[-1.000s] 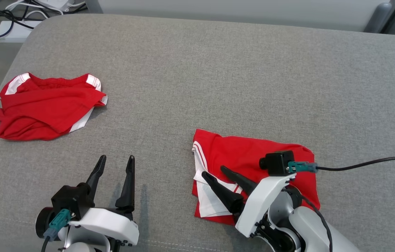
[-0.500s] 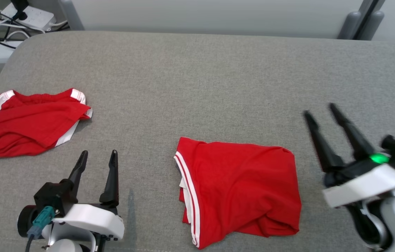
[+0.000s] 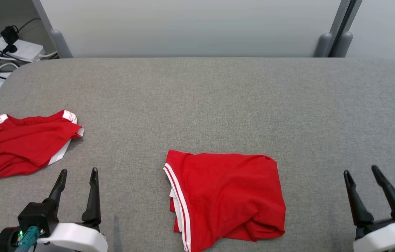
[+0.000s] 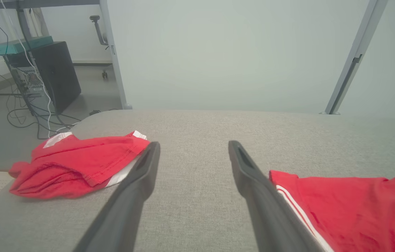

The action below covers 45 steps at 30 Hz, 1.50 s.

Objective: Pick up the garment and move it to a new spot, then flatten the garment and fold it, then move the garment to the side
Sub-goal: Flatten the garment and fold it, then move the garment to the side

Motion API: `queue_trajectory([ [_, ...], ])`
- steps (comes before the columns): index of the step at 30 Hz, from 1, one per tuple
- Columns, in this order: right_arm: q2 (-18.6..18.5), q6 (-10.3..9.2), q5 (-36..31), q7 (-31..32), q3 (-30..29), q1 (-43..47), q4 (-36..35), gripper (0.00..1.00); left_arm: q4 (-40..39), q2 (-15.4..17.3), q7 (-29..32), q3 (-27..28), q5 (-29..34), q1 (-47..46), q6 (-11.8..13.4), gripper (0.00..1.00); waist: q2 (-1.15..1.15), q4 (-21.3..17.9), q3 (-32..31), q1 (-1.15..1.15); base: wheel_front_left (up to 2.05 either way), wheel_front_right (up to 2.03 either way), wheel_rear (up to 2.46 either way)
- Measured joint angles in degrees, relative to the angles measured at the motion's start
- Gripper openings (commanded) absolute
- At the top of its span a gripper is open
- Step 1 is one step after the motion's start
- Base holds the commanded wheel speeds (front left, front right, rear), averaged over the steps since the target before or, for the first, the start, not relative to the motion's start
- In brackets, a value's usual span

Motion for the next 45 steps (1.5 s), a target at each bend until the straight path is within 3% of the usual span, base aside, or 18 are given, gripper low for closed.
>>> queue_trajectory([
  [8, 2.1, 0.00, 0.2, 0.0, -1.1, 3.5, 0.9, 1.00, -1.0, 0.8, 0.5, -0.3, 0.0, 3.3, 1.1, 1.00, 0.00, -0.3, -2.2, 0.00, 0.00, 0.00, 0.00],
  [19, 1.8, 0.00, 1.7, 0.0, -0.3, 3.0, 2.3, 1.00, -2.5, 1.7, 1.3, -0.4, 0.0, 3.3, 1.6, 1.00, 0.00, 0.2, -1.7, 0.00, 0.00, 0.00, 0.00],
  [24, 0.6, 0.00, 5.2, 0.6, 4.5, 0.7, 5.7, 1.00, -3.0, 1.4, 1.3, -0.7, 0.2, 2.8, 1.7, 1.00, 0.00, 0.8, -0.5, 0.00, 0.00, 0.00, 0.00],
  [30, -1.6, 0.01, 12.8, 7.2, 15.0, -6.4, 9.7, 1.00, -2.8, -0.5, 1.0, -1.6, 0.6, 0.5, 1.2, 1.00, 0.00, 3.2, 2.1, 0.00, 0.00, 0.00, 0.00],
  [39, -3.1, 0.00, 22.2, 12.1, 22.9, -11.5, 14.8, 1.00, -0.3, -2.2, -0.2, -1.6, 0.6, -0.6, 0.2, 1.00, 0.00, 6.6, 4.4, 0.00, 0.00, 0.00, 0.00],
  [40, -3.3, 0.00, 23.1, 12.9, 23.6, -11.9, 15.0, 0.83, -0.1, -2.4, -0.4, -1.6, 0.6, -0.6, 0.2, 1.00, 0.00, 6.7, 4.5, 0.00, 0.00, 0.00, 0.00],
  [41, -3.4, 0.00, 24.3, 13.2, 24.0, -12.2, 15.0, 0.32, 0.0, -2.6, -0.4, -1.6, 0.6, -0.6, 0.2, 1.00, 0.00, 6.8, 4.7, 0.00, 0.00, 0.00, 0.00],
  [42, -3.6, 0.00, 25.2, 13.6, 24.7, -12.6, 15.0, 0.00, 0.1, -2.7, -0.4, -1.5, 0.6, -0.6, 0.2, 1.00, 0.00, 6.9, 4.8, 0.00, 0.00, 0.00, 0.00],
  [45, -4.8, 0.00, 26.9, 14.3, 26.1, -13.8, 14.2, 0.00, 0.3, -3.0, -0.8, -1.2, 0.5, -0.6, 0.2, 1.00, 0.00, 6.7, 5.0, 0.00, 0.00, 0.00, 0.00],
])
